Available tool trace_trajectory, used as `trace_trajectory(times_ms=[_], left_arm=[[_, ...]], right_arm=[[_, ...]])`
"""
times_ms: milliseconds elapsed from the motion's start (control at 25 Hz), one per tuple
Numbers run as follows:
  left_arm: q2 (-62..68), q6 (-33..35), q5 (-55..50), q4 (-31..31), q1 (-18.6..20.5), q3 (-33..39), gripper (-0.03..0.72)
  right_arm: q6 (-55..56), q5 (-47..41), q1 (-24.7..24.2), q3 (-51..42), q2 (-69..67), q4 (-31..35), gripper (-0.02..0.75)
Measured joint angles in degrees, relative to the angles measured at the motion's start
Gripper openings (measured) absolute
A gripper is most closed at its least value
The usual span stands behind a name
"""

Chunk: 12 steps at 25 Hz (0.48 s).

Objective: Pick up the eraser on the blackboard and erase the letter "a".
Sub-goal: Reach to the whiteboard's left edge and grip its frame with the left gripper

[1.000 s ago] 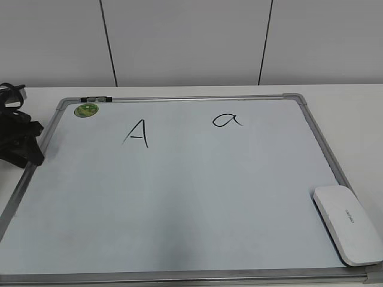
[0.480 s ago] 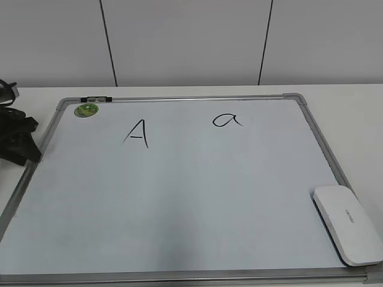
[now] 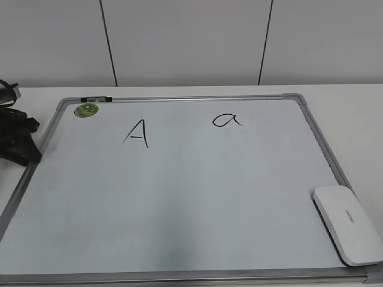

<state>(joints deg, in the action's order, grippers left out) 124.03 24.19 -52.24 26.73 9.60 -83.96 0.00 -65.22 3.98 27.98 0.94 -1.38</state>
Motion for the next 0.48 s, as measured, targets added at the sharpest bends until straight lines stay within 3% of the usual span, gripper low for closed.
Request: trace_trajectory(times_ms=[320,480], left_arm=[[0.75,0.00,-0.09,0.42,0.00,-0.22,0.195],[0.97,0.00,-0.76,0.90,0.00,-0.47,0.125]], right_arm=[[0.00,0.00,0.00,0.00,0.00,0.00,0.573],[0.00,0.00,0.00,0.00,0.00,0.00,0.573]])
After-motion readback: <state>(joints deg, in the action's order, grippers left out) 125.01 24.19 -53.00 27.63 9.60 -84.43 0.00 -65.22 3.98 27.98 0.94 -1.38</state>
